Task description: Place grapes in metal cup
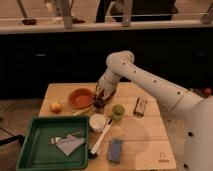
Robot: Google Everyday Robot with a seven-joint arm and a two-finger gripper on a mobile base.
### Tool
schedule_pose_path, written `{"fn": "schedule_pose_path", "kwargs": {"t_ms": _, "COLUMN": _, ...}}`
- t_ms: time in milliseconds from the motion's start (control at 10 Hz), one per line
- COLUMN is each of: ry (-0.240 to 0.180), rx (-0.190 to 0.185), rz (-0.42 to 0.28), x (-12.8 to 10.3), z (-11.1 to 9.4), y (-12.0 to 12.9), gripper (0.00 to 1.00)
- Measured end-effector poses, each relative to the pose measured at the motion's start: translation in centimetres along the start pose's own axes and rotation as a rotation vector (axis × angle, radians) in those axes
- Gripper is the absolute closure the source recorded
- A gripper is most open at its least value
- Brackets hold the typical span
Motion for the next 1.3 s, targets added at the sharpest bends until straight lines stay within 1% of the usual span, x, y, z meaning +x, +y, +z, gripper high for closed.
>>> {"fn": "schedule_pose_path", "kwargs": {"t_ms": 200, "ry": -0.038, "rx": -0.003, "rz": -0.002, "x": 0.2, "z": 0.3, "y": 0.2, "gripper": 1.0}}
{"fn": "schedule_pose_path", "kwargs": {"t_ms": 400, "ry": -0.126, "rx": 0.005, "rz": -0.005, "x": 0.1, "z": 0.7, "y": 0.2, "gripper": 1.0}}
{"fn": "schedule_pose_path", "kwargs": {"t_ms": 500, "ry": -0.156, "rx": 0.006, "rz": -0.005, "x": -0.1, "z": 0.8, "y": 0.3, "gripper": 1.0}}
{"fn": "schedule_pose_path", "kwargs": {"t_ms": 700, "ry": -0.18, "rx": 0.006, "rz": -0.014, "x": -0.6, "z": 0.7, "y": 0.0, "gripper": 1.0}}
{"fn": "schedule_pose_path", "kwargs": {"t_ms": 900, "ry": -0.194, "rx": 0.012, "rz": -0.017, "x": -0.9, "z": 0.6, "y": -0.2, "gripper": 1.0}}
{"fn": "schedule_pose_path", "kwargs": {"t_ms": 1300, "ry": -0.225, "rx": 0.031, "rz": 0.014, "x": -0.3, "z": 0.8, "y": -0.1, "gripper": 1.0}}
